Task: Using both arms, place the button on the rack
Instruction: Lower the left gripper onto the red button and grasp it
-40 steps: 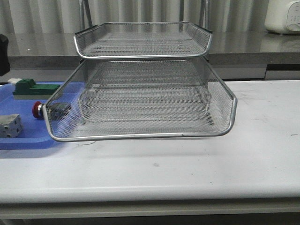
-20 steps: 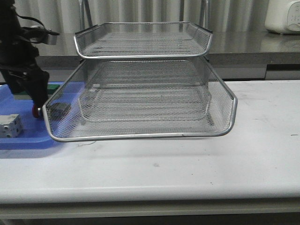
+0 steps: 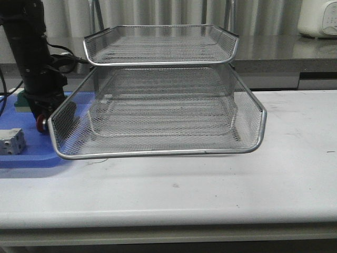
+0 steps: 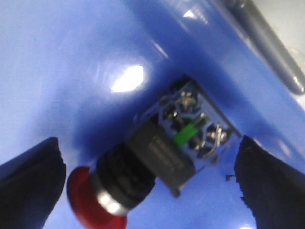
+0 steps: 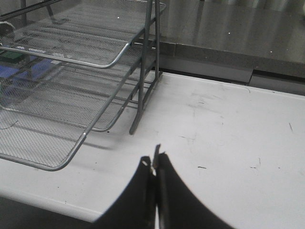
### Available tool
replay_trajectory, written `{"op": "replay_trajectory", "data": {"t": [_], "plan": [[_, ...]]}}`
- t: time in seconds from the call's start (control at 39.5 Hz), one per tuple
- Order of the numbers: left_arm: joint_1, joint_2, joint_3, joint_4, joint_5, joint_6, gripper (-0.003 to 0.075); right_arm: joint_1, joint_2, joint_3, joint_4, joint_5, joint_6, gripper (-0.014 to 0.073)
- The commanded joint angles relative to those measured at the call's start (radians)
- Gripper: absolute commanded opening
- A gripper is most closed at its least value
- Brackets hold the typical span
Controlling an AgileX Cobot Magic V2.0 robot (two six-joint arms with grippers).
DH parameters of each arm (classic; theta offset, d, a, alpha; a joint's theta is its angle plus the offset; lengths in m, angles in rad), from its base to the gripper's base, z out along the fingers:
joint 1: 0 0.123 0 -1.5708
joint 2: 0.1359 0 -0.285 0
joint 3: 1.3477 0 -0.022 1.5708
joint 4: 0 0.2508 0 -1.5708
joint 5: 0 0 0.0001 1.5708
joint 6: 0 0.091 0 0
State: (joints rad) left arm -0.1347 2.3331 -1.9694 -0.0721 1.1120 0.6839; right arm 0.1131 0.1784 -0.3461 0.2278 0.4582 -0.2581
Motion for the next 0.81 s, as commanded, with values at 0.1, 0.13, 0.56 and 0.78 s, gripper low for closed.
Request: {"op": "replay_trajectory", "data": {"t": [0.1, 0.13, 0.56, 0.78], "plan": [[-0.007, -0.063, -0.032, -0.013, -0.047, 0.001, 0.068, -0.001, 0.012, -0.023, 0.005, -0.083, 0.0, -0.0111], [-0.007, -0.063, -0.032, -0.013, -0.05, 0.001, 0.0676, -0.001, 0.012, -0.023, 0.005, -0.083, 0.0, -0.0111], [-0.007, -0.063, -0.032, -0.013, -0.073, 0.016, 0.0287, -0.001, 0.012, -0.023, 0.005, -0.083, 0.0, -0.0111], [-0.005, -0.063, -0.032, -0.013, -0.078, 0.016, 0.019, -0.001, 0.012, -0.023, 0.005, -0.083, 0.0, -0.0111]]}}
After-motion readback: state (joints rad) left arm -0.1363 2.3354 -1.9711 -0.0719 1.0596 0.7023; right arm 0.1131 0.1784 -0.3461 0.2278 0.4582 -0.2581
